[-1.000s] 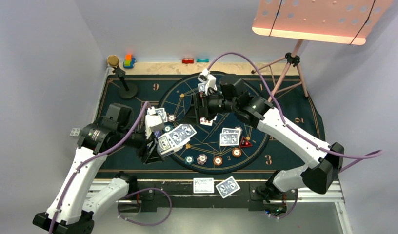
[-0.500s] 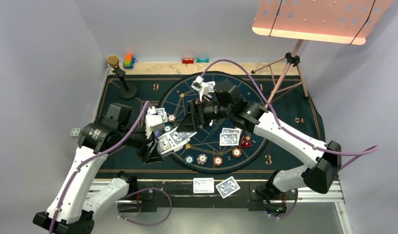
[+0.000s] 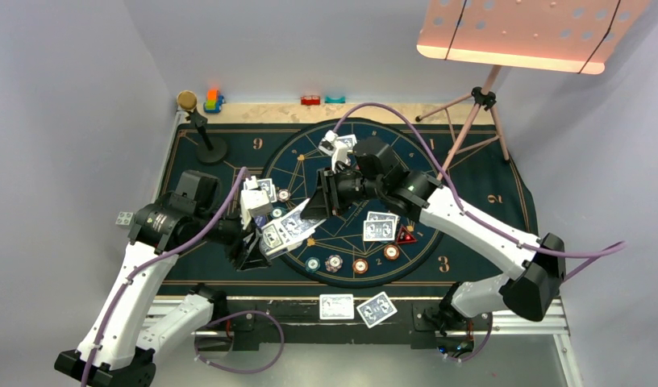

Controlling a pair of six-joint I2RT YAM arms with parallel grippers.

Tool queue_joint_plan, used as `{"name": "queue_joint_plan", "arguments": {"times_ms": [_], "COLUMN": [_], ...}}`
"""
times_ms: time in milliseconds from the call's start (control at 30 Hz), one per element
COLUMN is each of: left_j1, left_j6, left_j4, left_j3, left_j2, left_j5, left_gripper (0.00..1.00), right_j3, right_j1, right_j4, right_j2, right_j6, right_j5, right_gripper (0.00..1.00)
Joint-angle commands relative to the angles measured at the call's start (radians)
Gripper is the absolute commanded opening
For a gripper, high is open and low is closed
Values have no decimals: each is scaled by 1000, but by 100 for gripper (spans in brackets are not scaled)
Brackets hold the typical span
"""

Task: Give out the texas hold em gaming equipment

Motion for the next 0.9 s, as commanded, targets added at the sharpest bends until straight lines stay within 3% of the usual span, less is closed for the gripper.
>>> {"name": "queue_joint_plan", "arguments": {"times_ms": [0, 533, 867], "left_j1": [5, 5, 4], "left_j6": [3, 2, 5], "left_j4": [25, 23, 22], "left_j3": [31, 34, 29], "left_j2": [-14, -16, -20], "left_j5": [20, 21, 21], "left_gripper": [0, 0, 0], "right_j3": [32, 122, 163], "right_j1": [5, 2, -45], "right_j4": [-16, -117, -104], "right_j2": [-50, -67, -78], "right_j6": [-14, -64, -36], "right_j5": [33, 163, 119], "right_gripper": [29, 9, 1]}}
